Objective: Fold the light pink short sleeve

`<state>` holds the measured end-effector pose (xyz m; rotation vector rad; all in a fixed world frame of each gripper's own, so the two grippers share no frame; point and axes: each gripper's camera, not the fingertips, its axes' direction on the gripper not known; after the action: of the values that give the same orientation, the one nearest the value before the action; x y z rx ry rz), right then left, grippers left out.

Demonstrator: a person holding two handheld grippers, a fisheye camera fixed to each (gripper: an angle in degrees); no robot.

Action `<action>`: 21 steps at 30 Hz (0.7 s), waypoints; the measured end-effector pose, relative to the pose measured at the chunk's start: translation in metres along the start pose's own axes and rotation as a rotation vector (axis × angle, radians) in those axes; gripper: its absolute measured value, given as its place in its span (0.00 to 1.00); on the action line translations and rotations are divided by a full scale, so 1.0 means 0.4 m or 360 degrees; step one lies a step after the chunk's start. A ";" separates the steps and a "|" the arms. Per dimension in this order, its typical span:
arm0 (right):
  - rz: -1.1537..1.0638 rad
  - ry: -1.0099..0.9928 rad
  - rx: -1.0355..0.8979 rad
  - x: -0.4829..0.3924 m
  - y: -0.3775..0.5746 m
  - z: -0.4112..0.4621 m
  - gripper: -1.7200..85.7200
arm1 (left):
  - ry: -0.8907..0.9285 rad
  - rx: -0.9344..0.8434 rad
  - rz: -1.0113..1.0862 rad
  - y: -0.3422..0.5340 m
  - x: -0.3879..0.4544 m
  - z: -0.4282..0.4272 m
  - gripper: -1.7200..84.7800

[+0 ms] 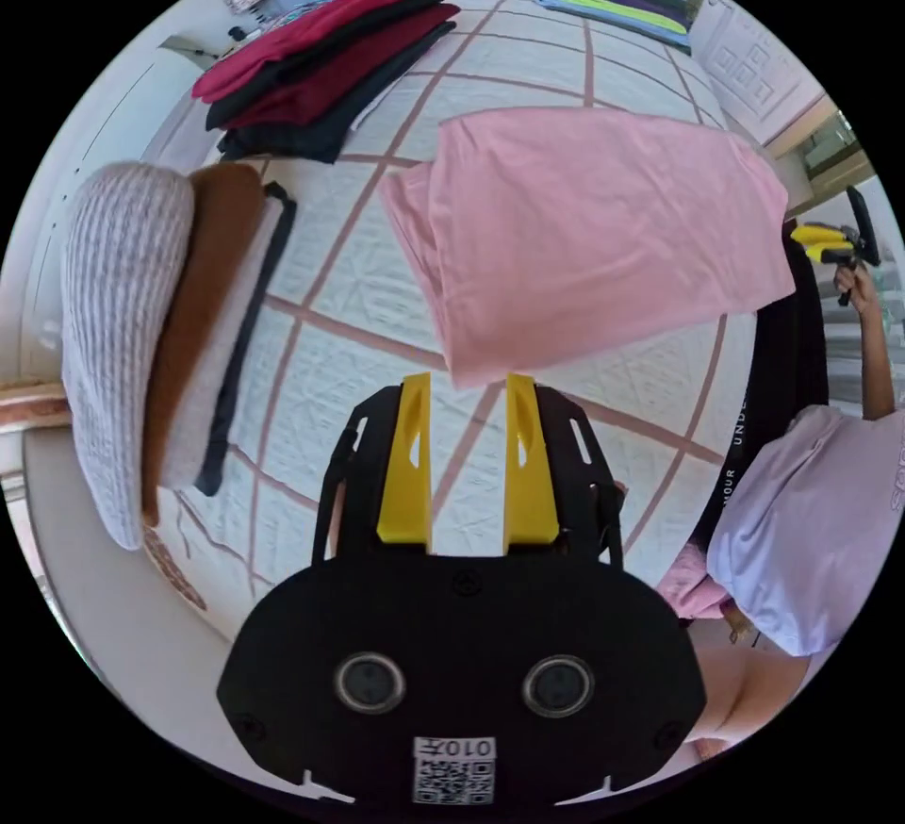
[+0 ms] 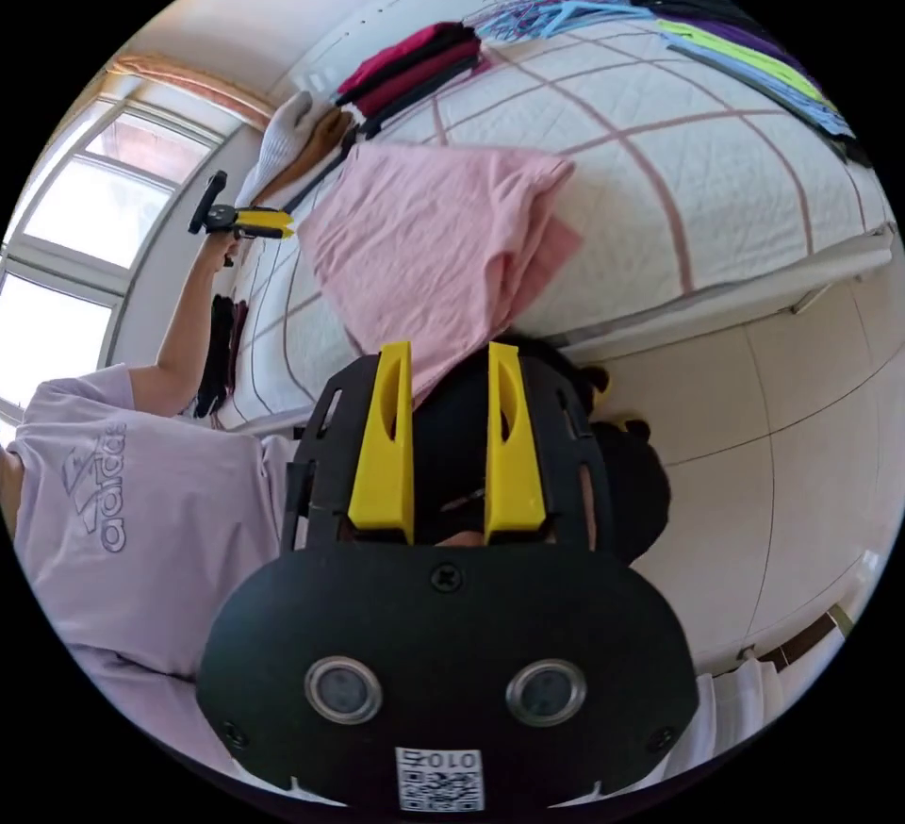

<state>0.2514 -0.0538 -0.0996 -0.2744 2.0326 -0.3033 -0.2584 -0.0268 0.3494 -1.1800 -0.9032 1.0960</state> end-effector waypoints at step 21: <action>0.0011 0.0170 -0.0097 -0.164 0.032 0.165 0.08 | -0.0107 0.0161 -0.0009 0.148 0.214 -0.154 0.05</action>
<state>0.3392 -0.0272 -0.0788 -0.2944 2.1506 -0.2571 -0.1888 0.0428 0.2793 -1.0622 -0.8917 1.1695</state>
